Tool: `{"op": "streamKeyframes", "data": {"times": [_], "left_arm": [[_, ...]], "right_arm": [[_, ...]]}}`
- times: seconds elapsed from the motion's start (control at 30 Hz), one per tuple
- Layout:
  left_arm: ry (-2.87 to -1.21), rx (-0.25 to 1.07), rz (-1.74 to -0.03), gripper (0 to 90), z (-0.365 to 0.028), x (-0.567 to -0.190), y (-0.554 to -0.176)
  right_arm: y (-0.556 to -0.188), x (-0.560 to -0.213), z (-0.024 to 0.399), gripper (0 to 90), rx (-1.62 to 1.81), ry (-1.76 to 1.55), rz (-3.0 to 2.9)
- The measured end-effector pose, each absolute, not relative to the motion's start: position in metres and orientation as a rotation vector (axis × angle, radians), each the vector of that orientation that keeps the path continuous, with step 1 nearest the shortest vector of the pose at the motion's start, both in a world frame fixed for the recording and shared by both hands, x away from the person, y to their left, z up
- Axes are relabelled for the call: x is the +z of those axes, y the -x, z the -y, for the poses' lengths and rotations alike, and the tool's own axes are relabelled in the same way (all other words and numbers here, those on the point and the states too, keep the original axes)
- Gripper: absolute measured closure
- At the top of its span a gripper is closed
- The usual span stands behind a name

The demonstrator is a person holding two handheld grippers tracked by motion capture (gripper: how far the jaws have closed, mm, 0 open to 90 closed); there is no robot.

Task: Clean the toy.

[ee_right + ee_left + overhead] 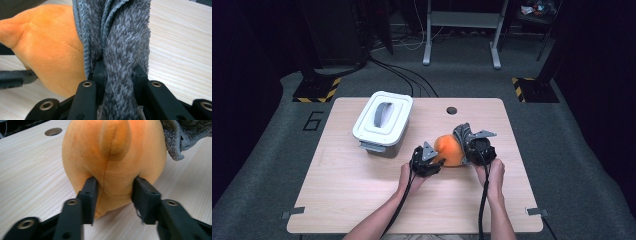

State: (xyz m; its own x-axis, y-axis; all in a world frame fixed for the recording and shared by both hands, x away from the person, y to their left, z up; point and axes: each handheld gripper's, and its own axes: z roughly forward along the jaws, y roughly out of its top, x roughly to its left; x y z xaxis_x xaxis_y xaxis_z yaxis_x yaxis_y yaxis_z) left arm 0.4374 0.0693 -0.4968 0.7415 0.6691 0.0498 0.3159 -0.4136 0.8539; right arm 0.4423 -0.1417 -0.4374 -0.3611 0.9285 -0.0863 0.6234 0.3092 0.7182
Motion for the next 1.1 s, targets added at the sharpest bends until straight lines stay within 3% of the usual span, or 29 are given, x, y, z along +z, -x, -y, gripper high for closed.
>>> {"op": "streamKeyframes", "data": {"times": [0.23, 0.7, 1.1], "left_arm": [[-2.023, 0.467, -0.760, 75.2, -0.070, -0.494, -0.438], [-1.989, 0.386, -0.785, 77.8, -0.071, -0.479, -0.429], [-2.000, 0.377, -0.813, 78.3, -0.074, -0.485, -0.436]], "right_arm": [[-0.438, -0.432, 0.142, 71.6, 0.825, -1.354, -2.074], [-0.407, -0.401, 0.107, 71.4, 0.917, -1.145, -2.123], [-0.420, -0.417, 0.096, 71.6, 0.866, -1.160, -2.123]]}}
